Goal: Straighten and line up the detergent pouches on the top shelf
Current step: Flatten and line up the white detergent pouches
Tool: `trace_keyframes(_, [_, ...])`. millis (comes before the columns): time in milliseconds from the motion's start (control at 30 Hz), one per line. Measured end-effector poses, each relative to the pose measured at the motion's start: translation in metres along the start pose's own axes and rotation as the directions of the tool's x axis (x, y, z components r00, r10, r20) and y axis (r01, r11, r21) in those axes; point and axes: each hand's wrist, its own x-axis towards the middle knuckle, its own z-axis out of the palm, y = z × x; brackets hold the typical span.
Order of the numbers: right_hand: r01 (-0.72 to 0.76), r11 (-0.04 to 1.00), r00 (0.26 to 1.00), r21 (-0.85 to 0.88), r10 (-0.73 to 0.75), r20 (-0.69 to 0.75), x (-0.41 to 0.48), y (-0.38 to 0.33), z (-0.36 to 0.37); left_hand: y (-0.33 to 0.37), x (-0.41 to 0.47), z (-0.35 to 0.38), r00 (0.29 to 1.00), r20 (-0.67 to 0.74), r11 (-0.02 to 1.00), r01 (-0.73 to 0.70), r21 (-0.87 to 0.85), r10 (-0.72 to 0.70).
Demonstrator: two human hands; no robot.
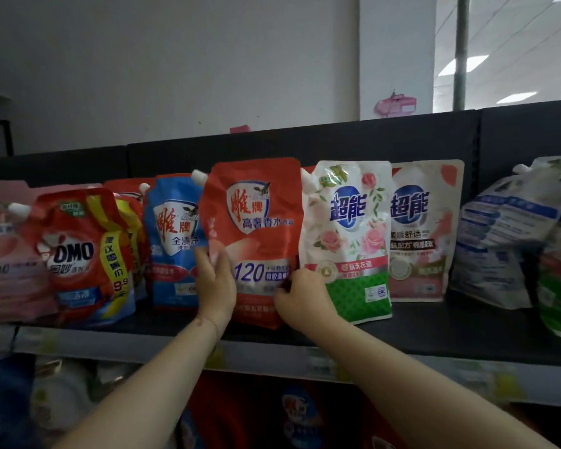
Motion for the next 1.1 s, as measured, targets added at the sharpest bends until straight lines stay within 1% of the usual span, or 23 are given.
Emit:
trace_keyframes(67, [-0.013, 1.000, 1.000, 0.022, 0.013, 0.028, -0.005, -0.004, 0.003, -0.011, 0.003, 0.001, 0.994, 0.072, 0.997, 0.077, 0.030, -0.079])
trace_keyframes(133, [-0.021, 1.000, 0.998, 0.018, 0.019, 0.067, -0.003, -0.009, 0.002, -0.011, 0.006, 0.004, 0.988, 0.127, 0.994, 0.084, 0.064, -0.091])
trace_keyframes(200, [-0.049, 0.997, 0.993, -0.061, 0.055, 0.100, 0.002, -0.012, -0.001, -0.011, 0.009, 0.004, 0.984, 0.151, 0.992, 0.077, 0.102, -0.092])
trace_keyframes(267, [-0.047, 0.985, 0.994, -0.168, 0.063, 0.091, 0.006, -0.015, -0.004, -0.015, 0.011, 0.002, 0.986, 0.142, 0.988, 0.065, 0.144, -0.085])
trace_keyframes(367, [0.029, 0.925, 0.998, -0.378, -0.006, 0.062, 0.006, -0.020, -0.011, -0.019, 0.012, -0.001, 1.000, 0.010, 0.963, 0.003, 0.268, -0.006])
trace_keyframes(433, [0.050, 0.856, 0.998, -0.515, -0.030, 0.047, 0.006, -0.021, -0.018, -0.014, 0.008, -0.001, 0.995, -0.085, 0.949, -0.016, 0.314, 0.045])
trace_keyframes(467, [0.047, 0.833, 0.999, -0.552, -0.034, 0.034, 0.006, -0.021, -0.021, -0.010, 0.005, -0.001, 0.990, -0.122, 0.942, -0.025, 0.335, 0.070])
trace_keyframes(533, [0.049, 0.829, 0.999, -0.557, -0.043, 0.023, 0.004, -0.020, -0.026, -0.002, 0.000, -0.003, 0.978, -0.166, 0.924, -0.053, 0.378, 0.124])
trace_keyframes(567, [0.058, 0.836, 0.998, -0.546, -0.051, 0.027, 0.001, -0.019, -0.028, 0.001, -0.002, -0.006, 0.973, -0.166, 0.910, -0.082, 0.407, 0.162])
trace_keyframes(633, [0.097, 0.847, 0.995, -0.523, -0.096, 0.029, -0.003, -0.016, -0.035, 0.006, -0.006, -0.009, 0.958, -0.108, 0.868, -0.187, 0.460, 0.264])
trace_keyframes(700, [0.126, 0.850, 0.990, -0.511, -0.140, 0.011, -0.005, -0.012, -0.044, 0.012, -0.010, -0.007, 0.913, 0.005, 0.799, -0.359, 0.482, 0.408])
trace_keyframes(767, [0.123, 0.859, 0.990, -0.498, -0.143, -0.001, -0.009, -0.006, -0.055, 0.021, -0.016, 0.002, 0.831, 0.135, 0.698, -0.531, 0.480, 0.539])
trace_keyframes(833, [0.109, 0.859, 0.991, -0.500, -0.130, -0.008, -0.013, 0.002, -0.069, 0.034, -0.025, 0.018, 0.744, 0.274, 0.605, -0.660, 0.445, 0.609])
trace_keyframes(867, [0.102, 0.856, 0.992, -0.507, -0.126, -0.012, -0.016, 0.008, -0.078, 0.040, -0.030, 0.028, 0.705, 0.340, 0.571, -0.706, 0.418, 0.623])
trace_keyframes(933, [0.094, 0.850, 0.992, -0.518, -0.126, -0.027, -0.023, 0.021, -0.098, 0.051, -0.044, 0.051, 0.639, 0.438, 0.534, -0.769, 0.351, 0.632])
trace_keyframes(1100, [0.021, 0.838, 0.990, -0.545, -0.093, -0.105, -0.046, 0.058, -0.154, 0.072, -0.087, 0.109, 0.498, 0.552, 0.490, -0.854, 0.177, 0.668])
